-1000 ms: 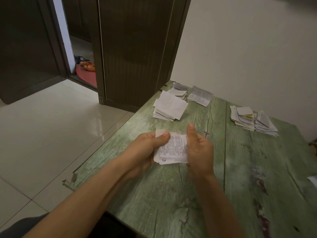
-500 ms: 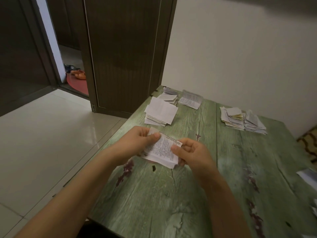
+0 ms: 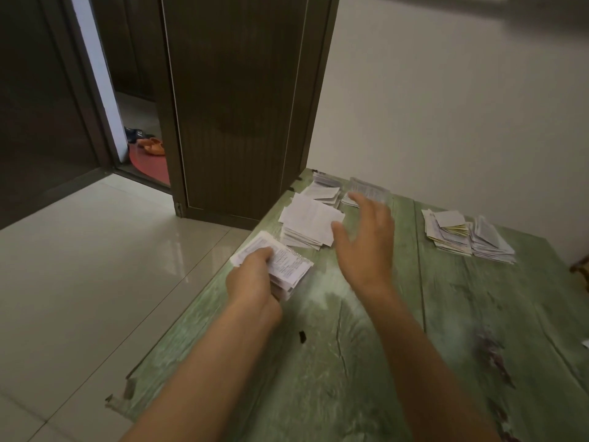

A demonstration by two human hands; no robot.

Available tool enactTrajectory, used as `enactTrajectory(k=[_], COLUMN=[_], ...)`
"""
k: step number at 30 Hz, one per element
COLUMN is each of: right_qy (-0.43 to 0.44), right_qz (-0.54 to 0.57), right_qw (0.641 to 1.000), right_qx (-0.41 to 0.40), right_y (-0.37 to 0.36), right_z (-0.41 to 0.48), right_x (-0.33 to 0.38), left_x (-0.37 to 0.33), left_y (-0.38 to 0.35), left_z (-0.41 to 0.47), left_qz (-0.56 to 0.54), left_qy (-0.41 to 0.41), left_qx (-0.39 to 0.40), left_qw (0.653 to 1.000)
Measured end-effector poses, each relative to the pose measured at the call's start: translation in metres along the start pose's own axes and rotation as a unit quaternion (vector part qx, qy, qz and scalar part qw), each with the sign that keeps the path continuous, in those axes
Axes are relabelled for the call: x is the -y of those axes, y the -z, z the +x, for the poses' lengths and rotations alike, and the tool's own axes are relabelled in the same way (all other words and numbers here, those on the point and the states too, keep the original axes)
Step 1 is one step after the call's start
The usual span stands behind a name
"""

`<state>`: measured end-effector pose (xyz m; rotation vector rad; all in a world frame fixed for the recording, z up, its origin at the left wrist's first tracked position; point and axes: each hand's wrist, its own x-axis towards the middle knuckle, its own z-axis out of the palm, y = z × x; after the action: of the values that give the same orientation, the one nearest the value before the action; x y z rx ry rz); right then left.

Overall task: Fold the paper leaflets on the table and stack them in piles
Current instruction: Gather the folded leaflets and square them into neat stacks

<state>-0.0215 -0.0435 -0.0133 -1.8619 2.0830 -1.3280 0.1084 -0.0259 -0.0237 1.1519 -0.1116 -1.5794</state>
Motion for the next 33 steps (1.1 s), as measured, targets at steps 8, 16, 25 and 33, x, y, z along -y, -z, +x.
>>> enactTrajectory(k=[8, 16, 25, 33], right_qy=[0.132, 0.114, 0.131, 0.101], right_qz=[-0.212, -0.240, -0.161, -0.087], right_qw=[0.906, 0.887, 0.924, 0.938], right_qx=[0.341, 0.379, 0.321, 0.320], right_y=[-0.046, -0.059, -0.038, -0.047], right_z=[0.045, 0.033, 0.015, 0.015], right_x=[-0.026, -0.043, -0.032, -0.031], left_x=[-0.015, -0.019, -0.017, -0.021], left_y=[0.007, 0.007, 0.008, 0.010], left_z=[0.002, -0.004, -0.003, -0.007], left_qz=[-0.033, -0.001, 0.038, 0.008], left_qy=[0.044, 0.086, 0.068, 0.088], left_qx=[0.020, 0.067, 0.066, 0.051], left_qw=[0.998, 0.994, 0.995, 0.995])
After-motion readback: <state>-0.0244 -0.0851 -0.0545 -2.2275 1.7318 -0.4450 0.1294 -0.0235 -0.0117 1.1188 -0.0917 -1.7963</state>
